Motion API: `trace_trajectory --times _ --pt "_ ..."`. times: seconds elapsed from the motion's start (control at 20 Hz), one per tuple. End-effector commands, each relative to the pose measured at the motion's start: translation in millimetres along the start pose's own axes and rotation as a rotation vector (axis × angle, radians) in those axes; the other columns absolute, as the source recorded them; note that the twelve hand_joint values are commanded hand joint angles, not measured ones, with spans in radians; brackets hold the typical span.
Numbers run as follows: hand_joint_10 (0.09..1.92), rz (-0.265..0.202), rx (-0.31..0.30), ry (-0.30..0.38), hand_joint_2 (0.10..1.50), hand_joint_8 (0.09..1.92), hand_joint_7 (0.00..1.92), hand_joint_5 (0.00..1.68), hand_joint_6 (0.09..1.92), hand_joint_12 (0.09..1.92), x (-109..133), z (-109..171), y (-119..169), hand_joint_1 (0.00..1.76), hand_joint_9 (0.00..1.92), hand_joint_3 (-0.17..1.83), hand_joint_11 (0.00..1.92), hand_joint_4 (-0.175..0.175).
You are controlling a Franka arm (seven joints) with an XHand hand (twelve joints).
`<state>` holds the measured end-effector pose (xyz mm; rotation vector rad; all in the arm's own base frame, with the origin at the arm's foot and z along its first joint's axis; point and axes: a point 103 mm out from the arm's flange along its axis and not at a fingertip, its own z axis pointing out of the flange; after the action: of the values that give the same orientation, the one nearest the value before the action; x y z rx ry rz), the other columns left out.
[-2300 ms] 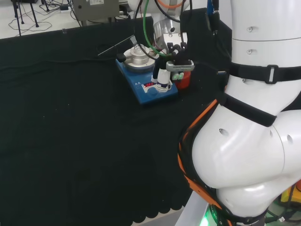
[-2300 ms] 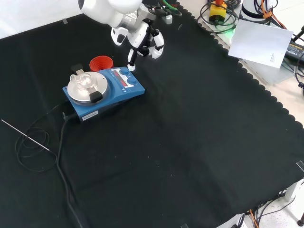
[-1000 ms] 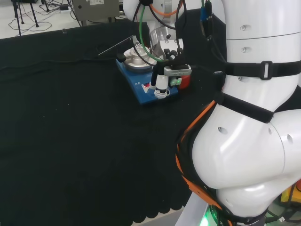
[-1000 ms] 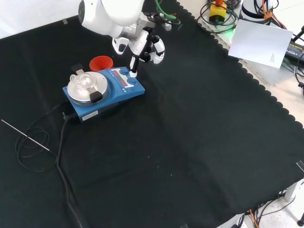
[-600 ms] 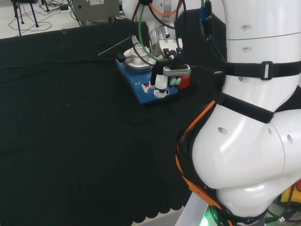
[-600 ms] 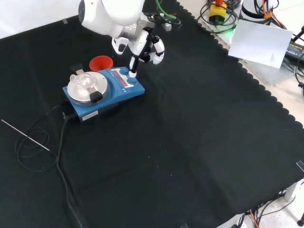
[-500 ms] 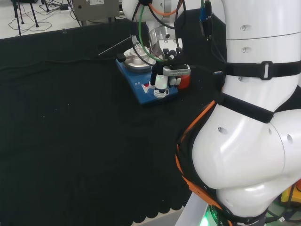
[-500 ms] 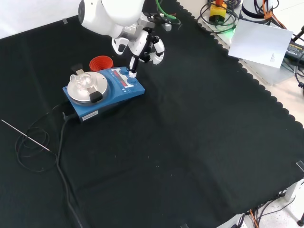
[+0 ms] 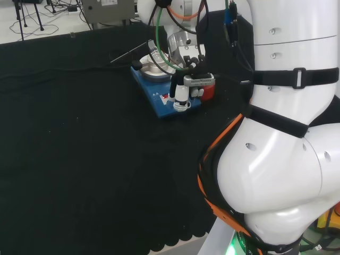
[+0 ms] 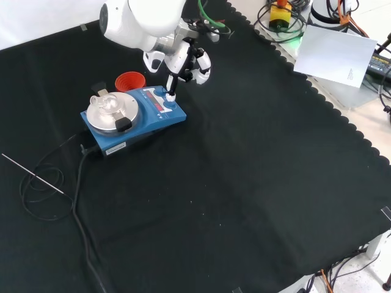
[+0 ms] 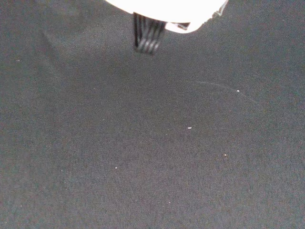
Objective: Turn on the heater.
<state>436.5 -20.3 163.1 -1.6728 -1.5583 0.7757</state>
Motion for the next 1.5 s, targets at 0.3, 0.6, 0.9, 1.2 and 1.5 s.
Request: trace_trajectory --times 0.3,0.6,0.9,1.2,1.5 --pt "1.49 0.004 0.006 -0.008 0.71 1.35 1.70 0.28 0.11 1.61 0.9 -0.4 2.3 1.43 1.83 1.04 1.74 -0.033" --pt "1.49 0.009 0.011 -0.015 0.71 1.35 1.70 0.29 0.11 1.61 -0.5 -0.8 3.9 1.43 1.82 1.04 1.74 -0.034" --pt "1.49 0.016 0.016 -0.021 0.71 1.35 1.70 0.29 0.11 1.60 -2.1 -0.4 5.9 1.42 1.83 1.04 1.73 -0.035" --pt "1.49 0.017 0.025 -0.024 0.71 1.35 1.70 0.30 0.11 1.60 -2.8 1.4 7.5 1.42 1.83 1.04 1.73 -0.036" --pt "1.49 0.009 0.028 -0.019 0.71 1.35 1.70 0.31 0.11 1.60 -3.4 1.5 7.7 1.42 1.83 1.04 1.73 -0.036"
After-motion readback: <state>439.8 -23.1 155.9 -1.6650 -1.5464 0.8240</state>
